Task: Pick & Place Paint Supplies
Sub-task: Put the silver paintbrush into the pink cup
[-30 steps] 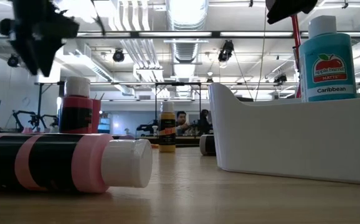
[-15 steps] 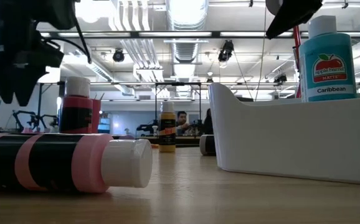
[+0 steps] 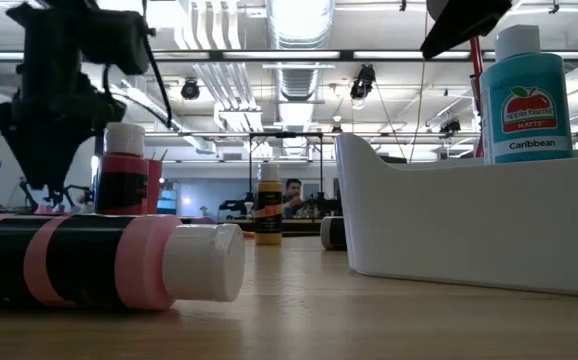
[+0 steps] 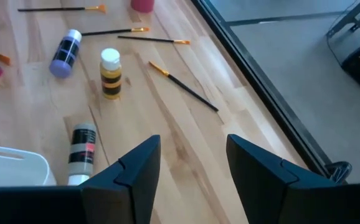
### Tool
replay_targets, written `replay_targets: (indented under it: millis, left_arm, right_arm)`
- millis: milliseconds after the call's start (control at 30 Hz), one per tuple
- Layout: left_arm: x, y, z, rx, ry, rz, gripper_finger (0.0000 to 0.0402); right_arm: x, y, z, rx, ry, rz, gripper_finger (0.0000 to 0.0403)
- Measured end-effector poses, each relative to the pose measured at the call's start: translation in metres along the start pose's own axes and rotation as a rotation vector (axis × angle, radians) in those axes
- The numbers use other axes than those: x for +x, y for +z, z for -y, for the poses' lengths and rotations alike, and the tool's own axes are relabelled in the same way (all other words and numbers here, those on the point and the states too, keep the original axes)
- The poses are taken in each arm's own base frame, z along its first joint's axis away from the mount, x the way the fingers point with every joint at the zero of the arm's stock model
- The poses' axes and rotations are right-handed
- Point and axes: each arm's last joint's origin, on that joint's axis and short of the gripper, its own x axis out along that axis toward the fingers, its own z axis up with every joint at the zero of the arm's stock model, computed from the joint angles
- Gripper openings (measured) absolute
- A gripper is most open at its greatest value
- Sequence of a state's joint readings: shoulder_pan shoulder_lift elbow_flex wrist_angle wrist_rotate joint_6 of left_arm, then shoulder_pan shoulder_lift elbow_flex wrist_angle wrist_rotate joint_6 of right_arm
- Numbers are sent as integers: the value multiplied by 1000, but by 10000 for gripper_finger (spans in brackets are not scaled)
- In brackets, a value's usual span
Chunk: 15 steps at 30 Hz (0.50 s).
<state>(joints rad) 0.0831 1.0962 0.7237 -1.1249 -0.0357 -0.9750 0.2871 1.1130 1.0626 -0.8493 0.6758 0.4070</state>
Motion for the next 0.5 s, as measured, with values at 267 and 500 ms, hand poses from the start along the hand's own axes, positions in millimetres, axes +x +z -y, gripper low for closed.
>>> replay_targets:
  millis: [267,500]
  left_arm:
    - [33,-10,-13,-126,49,-77,220]
    - [45,-13,-15,-148,31,-101,220]
  right_arm:
    - [0,-1,0,-26,5,-9,158]
    - [0,-1,0,-33,11,-12,148]
